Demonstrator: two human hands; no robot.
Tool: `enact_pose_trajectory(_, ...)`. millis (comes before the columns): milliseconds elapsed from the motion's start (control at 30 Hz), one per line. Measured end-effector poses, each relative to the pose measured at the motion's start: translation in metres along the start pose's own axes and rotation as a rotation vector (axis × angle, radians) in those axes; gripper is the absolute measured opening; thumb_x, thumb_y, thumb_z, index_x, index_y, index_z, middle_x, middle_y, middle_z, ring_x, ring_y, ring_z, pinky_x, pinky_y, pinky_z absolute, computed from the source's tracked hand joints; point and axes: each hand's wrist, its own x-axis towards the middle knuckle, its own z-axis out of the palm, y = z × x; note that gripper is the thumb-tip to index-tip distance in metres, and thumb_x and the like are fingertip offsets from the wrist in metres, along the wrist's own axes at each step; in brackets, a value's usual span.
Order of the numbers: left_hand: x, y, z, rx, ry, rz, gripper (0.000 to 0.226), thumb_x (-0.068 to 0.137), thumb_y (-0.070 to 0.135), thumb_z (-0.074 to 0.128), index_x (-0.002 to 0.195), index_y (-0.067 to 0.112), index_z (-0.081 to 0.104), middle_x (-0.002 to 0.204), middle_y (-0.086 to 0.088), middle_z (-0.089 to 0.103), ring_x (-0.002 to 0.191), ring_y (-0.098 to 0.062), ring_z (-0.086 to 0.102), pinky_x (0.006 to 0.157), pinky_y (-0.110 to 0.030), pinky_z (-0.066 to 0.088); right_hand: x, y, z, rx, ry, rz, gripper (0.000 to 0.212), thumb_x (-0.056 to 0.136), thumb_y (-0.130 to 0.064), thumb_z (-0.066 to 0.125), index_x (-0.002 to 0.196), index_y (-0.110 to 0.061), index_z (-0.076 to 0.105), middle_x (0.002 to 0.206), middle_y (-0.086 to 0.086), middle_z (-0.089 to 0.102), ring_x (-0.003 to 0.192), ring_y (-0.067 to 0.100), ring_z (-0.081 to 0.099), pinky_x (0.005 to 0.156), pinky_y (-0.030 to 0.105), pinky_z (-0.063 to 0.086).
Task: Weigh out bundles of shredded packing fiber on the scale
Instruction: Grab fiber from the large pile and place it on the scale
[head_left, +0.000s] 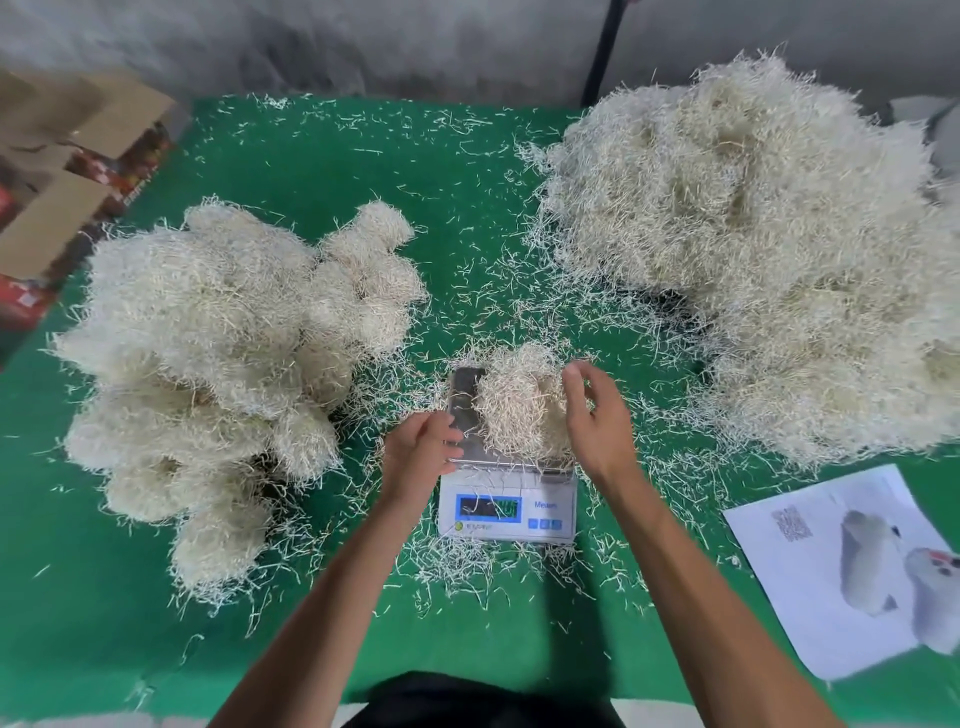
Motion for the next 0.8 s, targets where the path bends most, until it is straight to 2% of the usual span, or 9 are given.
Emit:
enact_pose_trajectory(200,-0.005,-0.003,-0.001,0.004,-0.101,0.031,0.024,0.1,0.029,0.056,0.11,0.009,0.066,0.095,-0.004,0.075,0.081,-0.021,0.074,0.071,-0.031,0.061,-0.008,0.008,0.002,-0.017,0.009,-0.017,0.073,0.102,-0.072,0.036,0.154,-0.021,0.042,0.158,-0.001,0.045,0.139,0.009,0.043,0.111,0.036,0.035)
enact_pose_trajectory(267,-0.006,-0.003,-0.001,0.01,-0.127,0.029,0.025,0.101,0.03,0.055,0.11,0.009,0.066,0.095,-0.004,0.075,0.083,-0.021,0.074,0.072,-0.032,0.061,-0.011,0.011,0.001,-0.021,0.013,-0.002,0.076,0.099,-0.076,0.036,0.155,-0.024,0.041,0.16,-0.002,0.043,0.141,0.01,0.042,0.113,0.041,0.035)
enact_pose_trajectory(567,-0.01,-0.009,-0.001,-0.014,-0.136,-0.021,0.023,0.101,0.03,0.055,0.111,0.012,0.066,0.092,0.0,0.076,0.081,-0.017,0.074,0.066,-0.026,0.059,-0.017,0.016,-0.008,-0.01,0.067,0.039,0.086,0.094,-0.085,0.034,0.156,-0.027,0.038,0.163,0.0,0.039,0.145,0.014,0.04,0.118,0.05,0.034)
enact_pose_trajectory(800,-0.007,-0.01,-0.005,-0.052,-0.106,-0.062,0.022,0.1,0.031,0.058,0.109,0.013,0.068,0.094,-0.003,0.076,0.082,-0.02,0.075,0.067,-0.029,0.059,-0.013,0.014,-0.007,-0.004,0.048,0.045,0.09,0.091,-0.087,0.035,0.158,-0.026,0.035,0.164,0.0,0.038,0.146,0.015,0.039,0.118,0.052,0.035)
